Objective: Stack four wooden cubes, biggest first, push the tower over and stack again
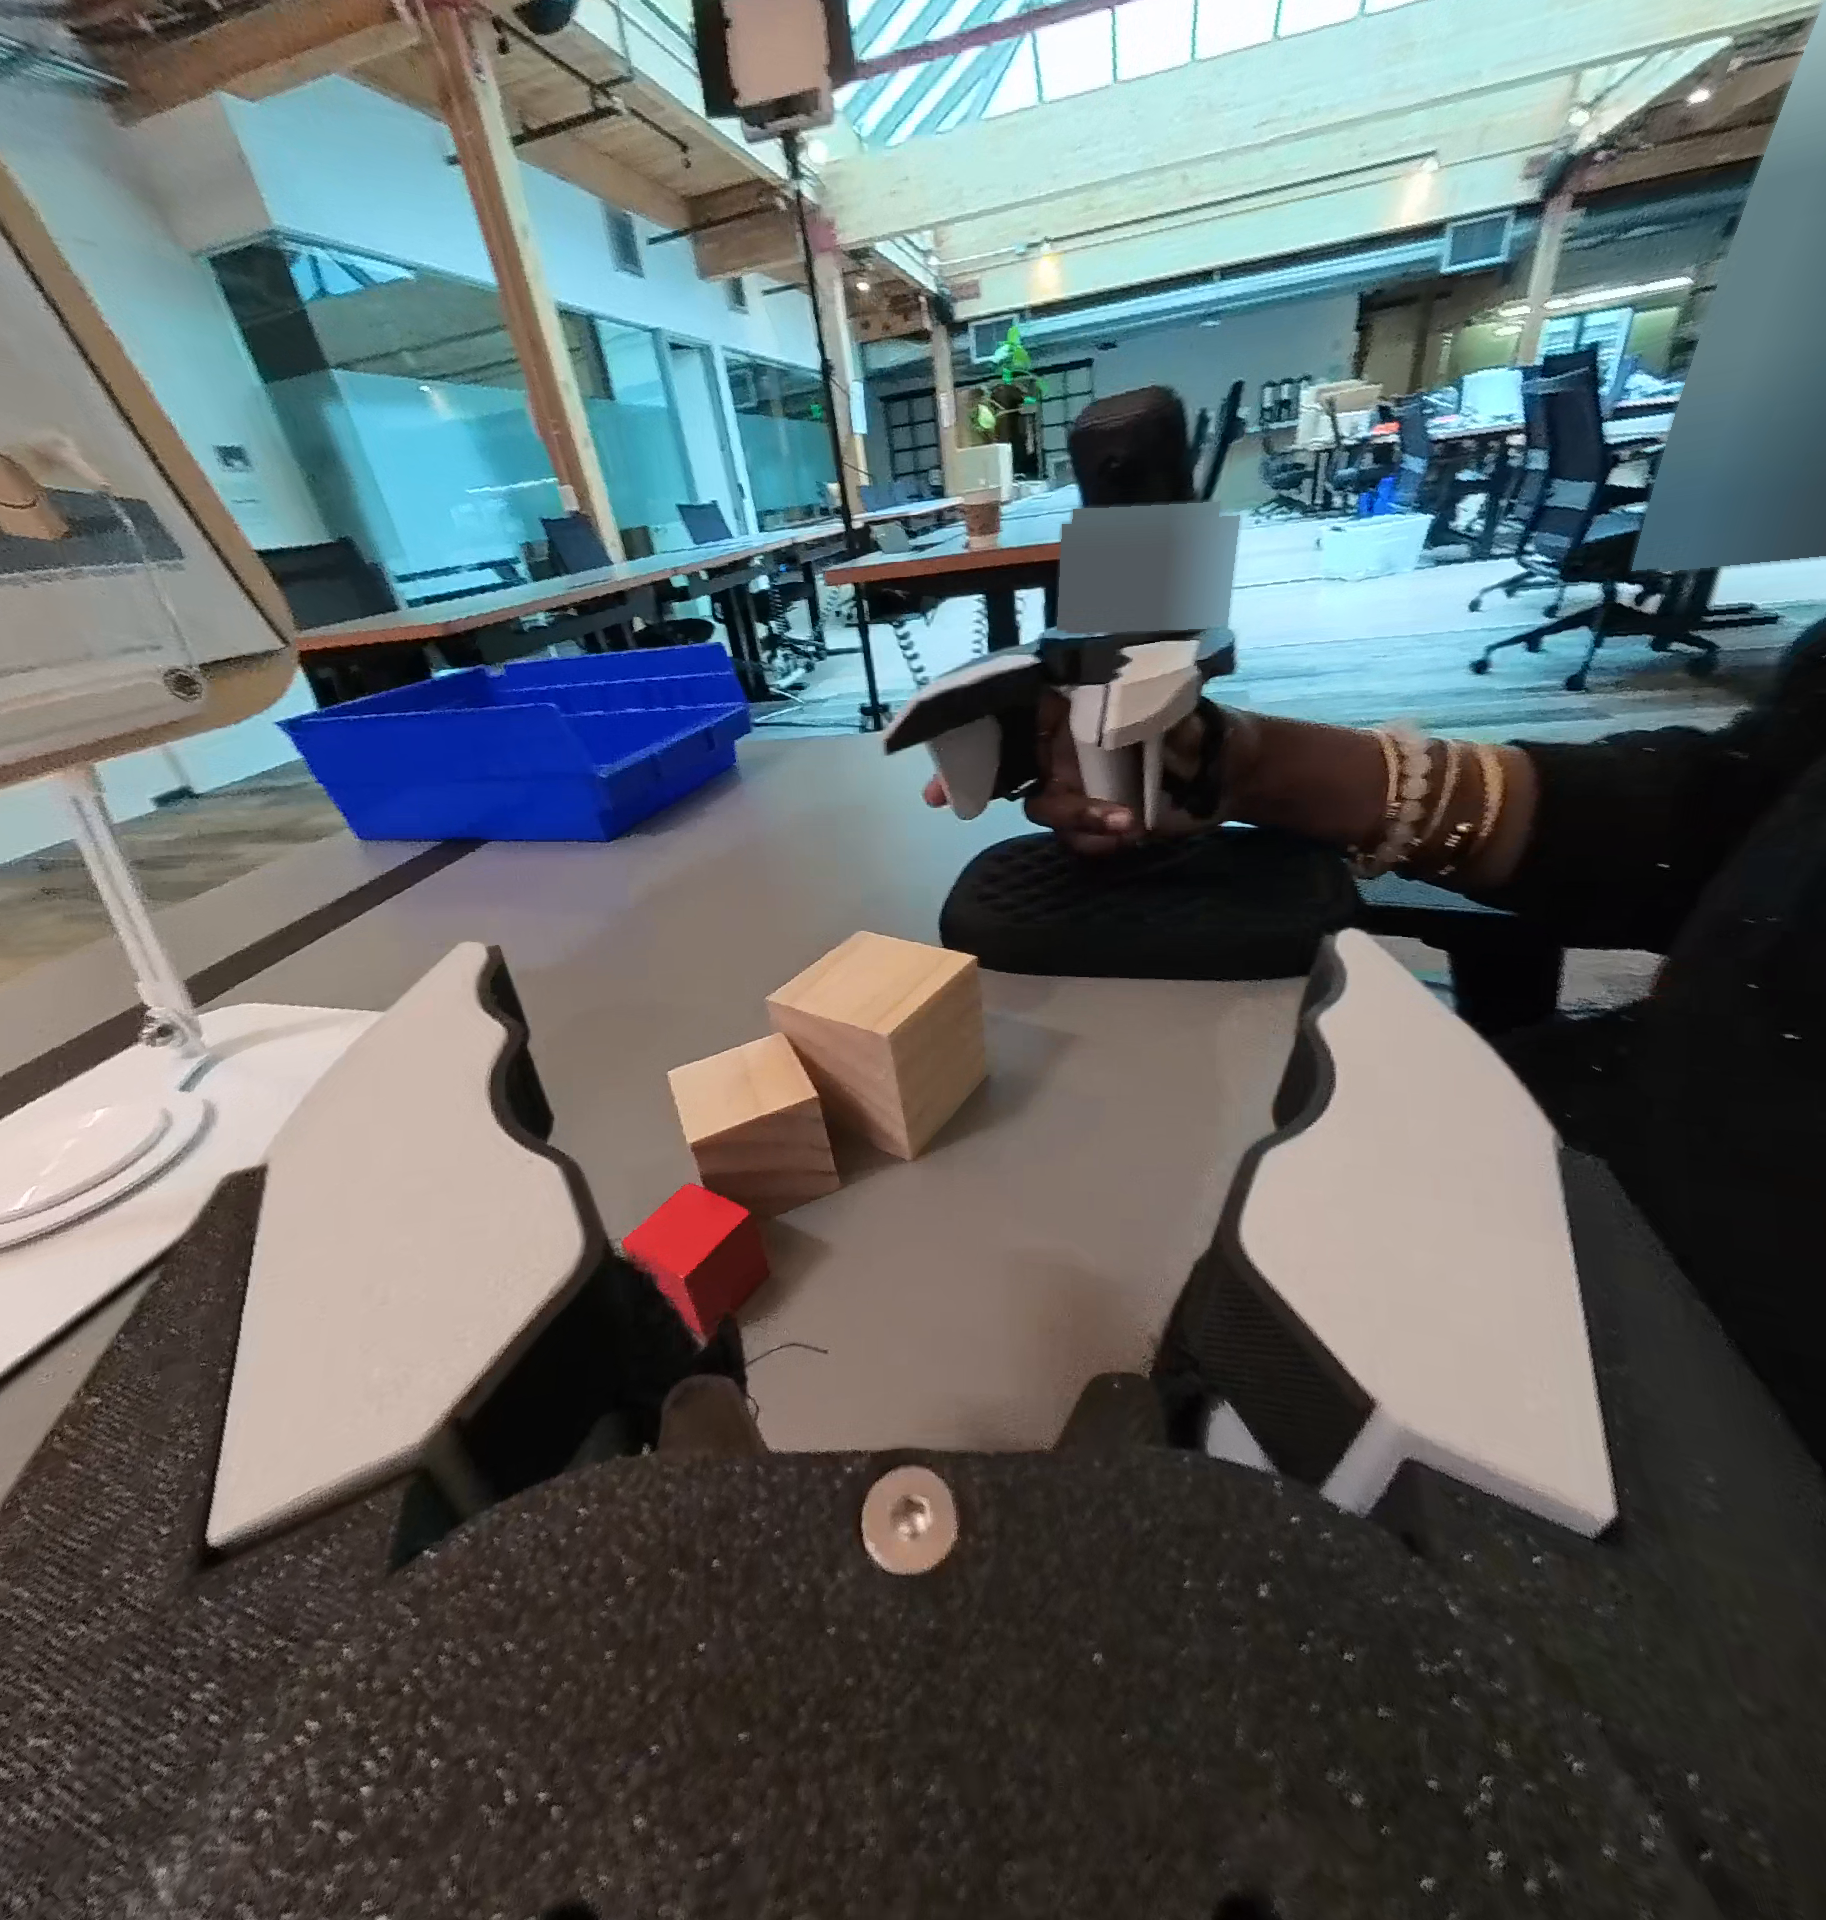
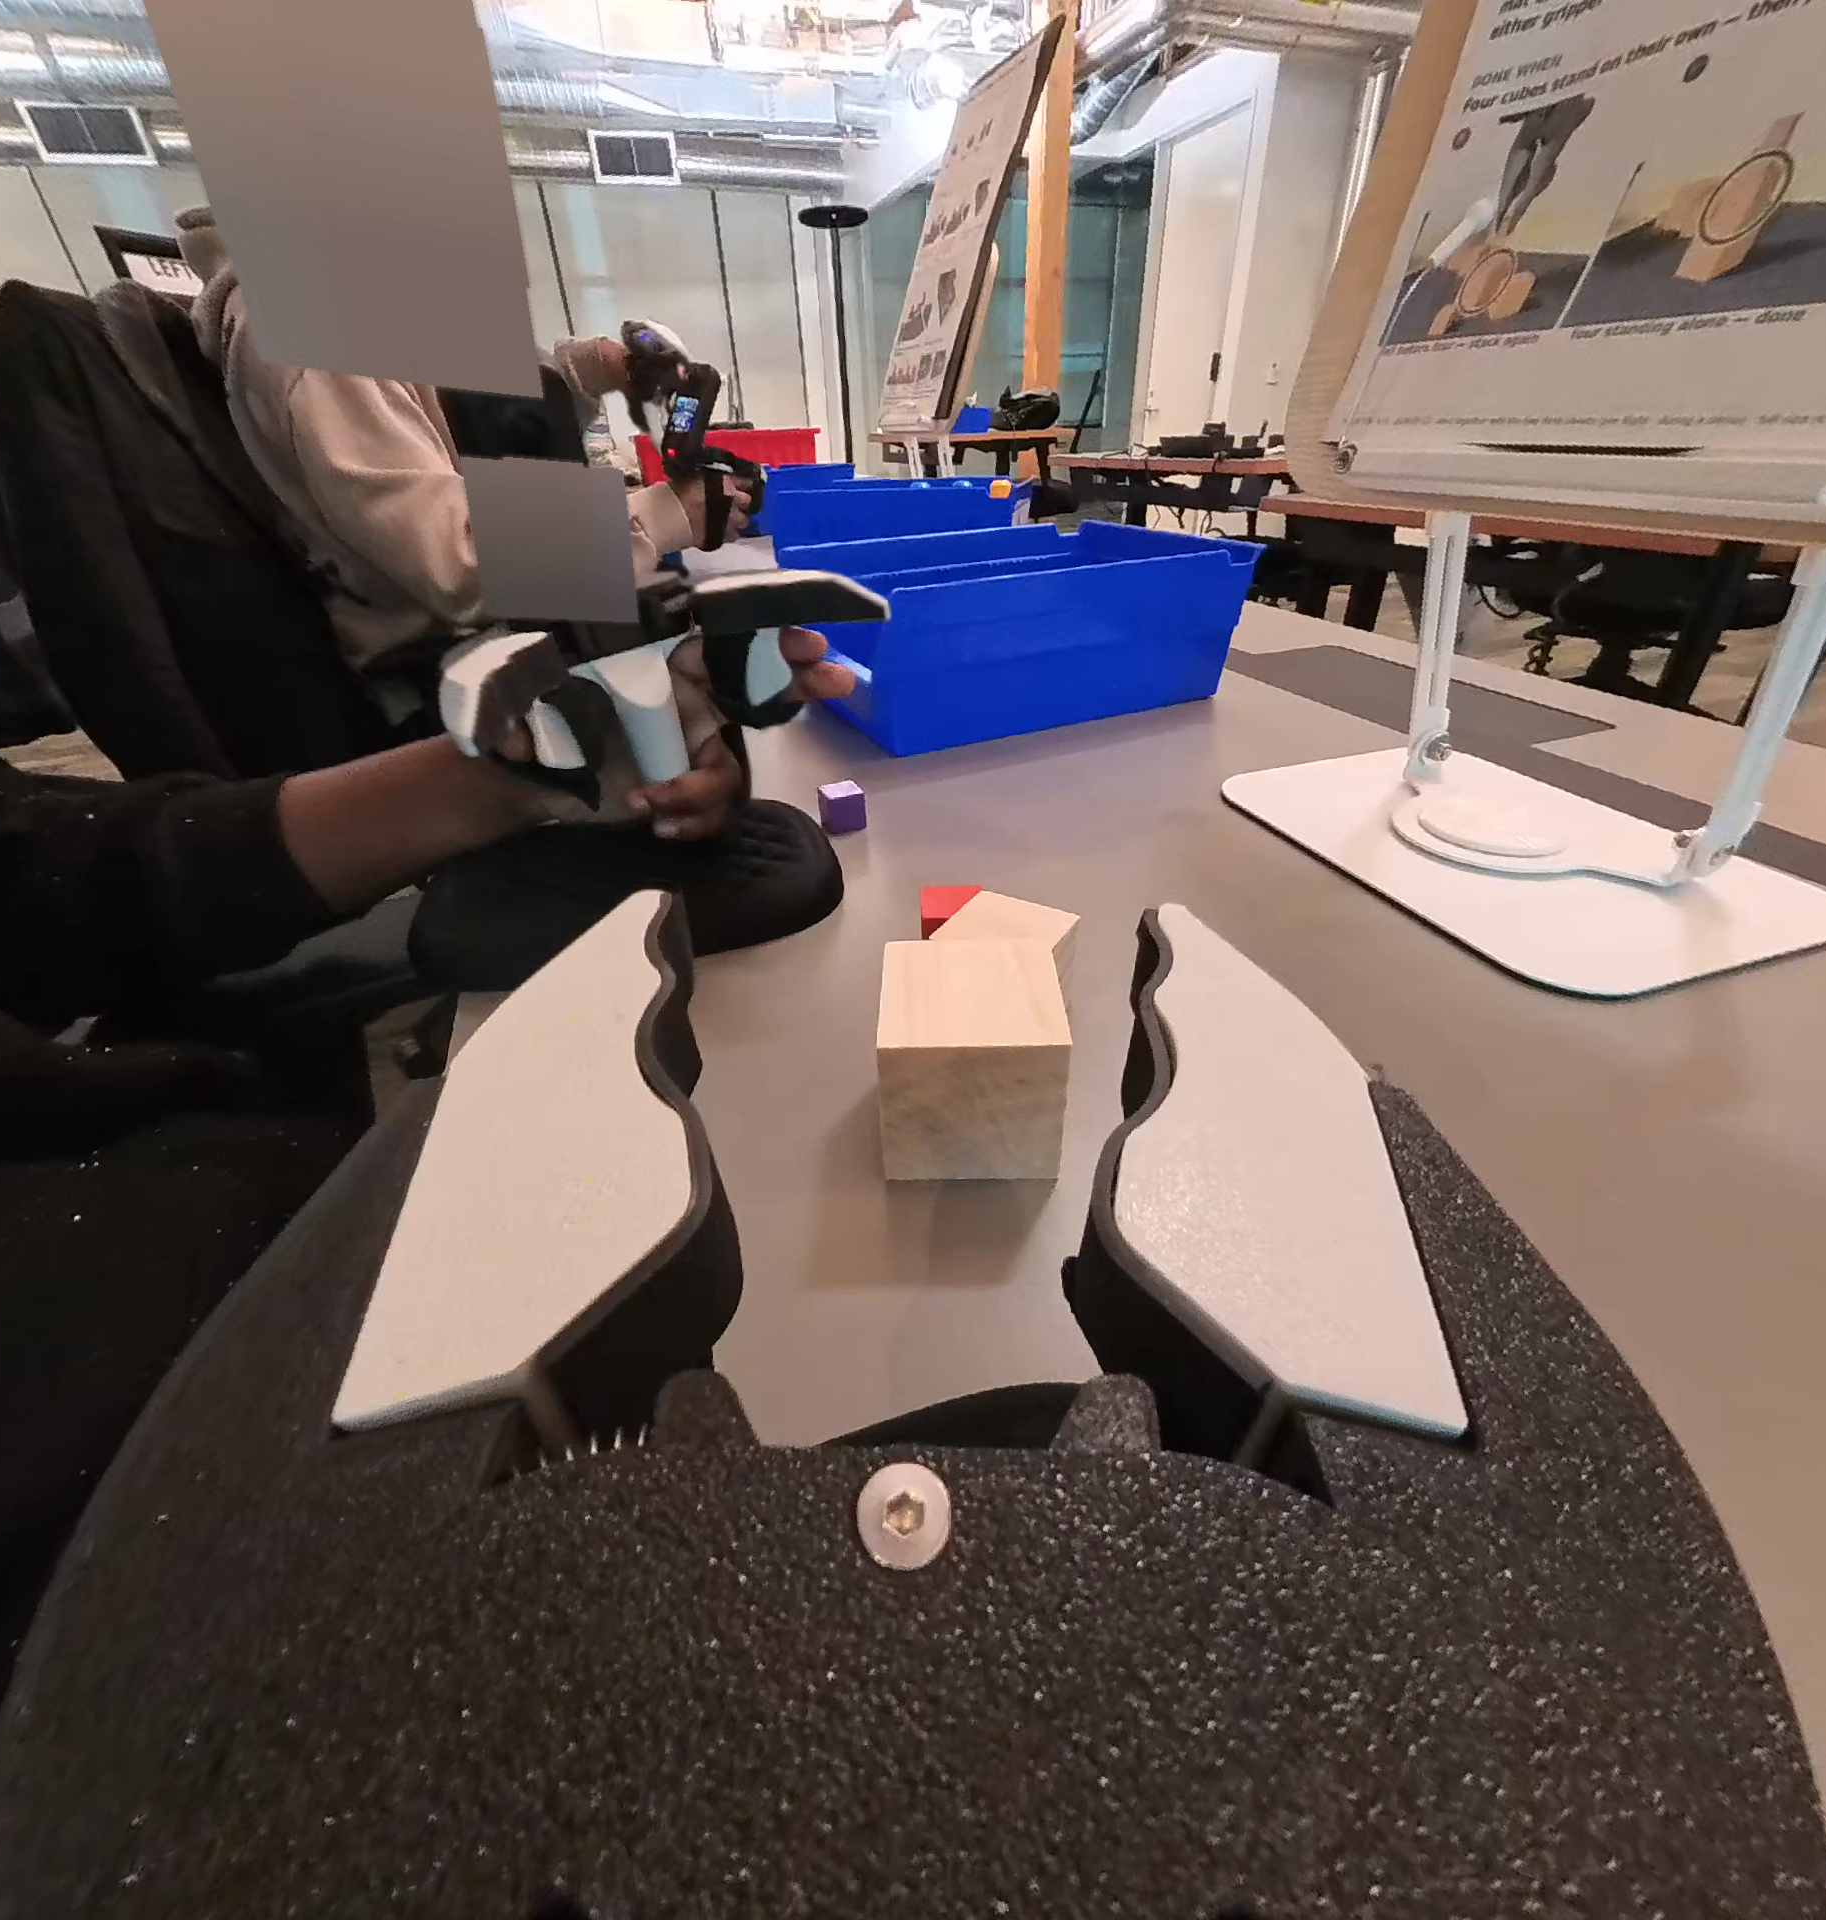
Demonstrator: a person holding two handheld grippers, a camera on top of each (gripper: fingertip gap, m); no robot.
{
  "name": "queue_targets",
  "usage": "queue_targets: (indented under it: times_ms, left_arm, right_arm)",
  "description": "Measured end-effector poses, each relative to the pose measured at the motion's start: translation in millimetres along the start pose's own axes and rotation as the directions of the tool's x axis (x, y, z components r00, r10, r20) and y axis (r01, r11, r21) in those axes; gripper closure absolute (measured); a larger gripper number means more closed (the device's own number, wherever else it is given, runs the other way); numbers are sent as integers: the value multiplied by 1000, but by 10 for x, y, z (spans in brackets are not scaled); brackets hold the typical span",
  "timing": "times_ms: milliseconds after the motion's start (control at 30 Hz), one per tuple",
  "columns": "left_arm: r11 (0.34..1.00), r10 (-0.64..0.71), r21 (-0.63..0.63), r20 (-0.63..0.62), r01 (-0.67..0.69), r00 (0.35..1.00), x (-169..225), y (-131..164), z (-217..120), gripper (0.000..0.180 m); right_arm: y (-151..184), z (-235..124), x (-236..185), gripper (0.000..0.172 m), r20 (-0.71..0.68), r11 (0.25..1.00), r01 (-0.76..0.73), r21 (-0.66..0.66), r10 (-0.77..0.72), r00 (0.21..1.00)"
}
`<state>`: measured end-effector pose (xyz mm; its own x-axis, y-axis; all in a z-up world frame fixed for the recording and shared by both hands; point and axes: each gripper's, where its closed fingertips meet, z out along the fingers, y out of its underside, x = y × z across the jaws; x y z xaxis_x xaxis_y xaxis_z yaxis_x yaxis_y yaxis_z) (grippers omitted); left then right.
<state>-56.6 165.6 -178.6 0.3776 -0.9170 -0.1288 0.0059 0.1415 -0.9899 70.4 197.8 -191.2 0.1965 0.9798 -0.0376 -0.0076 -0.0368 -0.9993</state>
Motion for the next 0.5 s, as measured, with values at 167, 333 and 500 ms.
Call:
queue_targets:
  times_ms: [167, 333, 500]
  left_arm:
    - [1000, -9, -9, -74, 9, 997, 277, -48, -130, 43]
    - [1000, 3, -9, -137, -5, 991, 525, -28, -166, 46]
    - [996, -22, -89, -161, 8, 987, 538, 95, -95, 53]
  right_arm:
    - [32, 22, 10, 92, 6, 1000, -18, -21, 19, 1000]
    - [57, 42, 13, 92, 6, 999, -22, -42, 22, 1000]
    - [98, 76, 1, 91, 1, 997, -3, -81, 3, 1000]
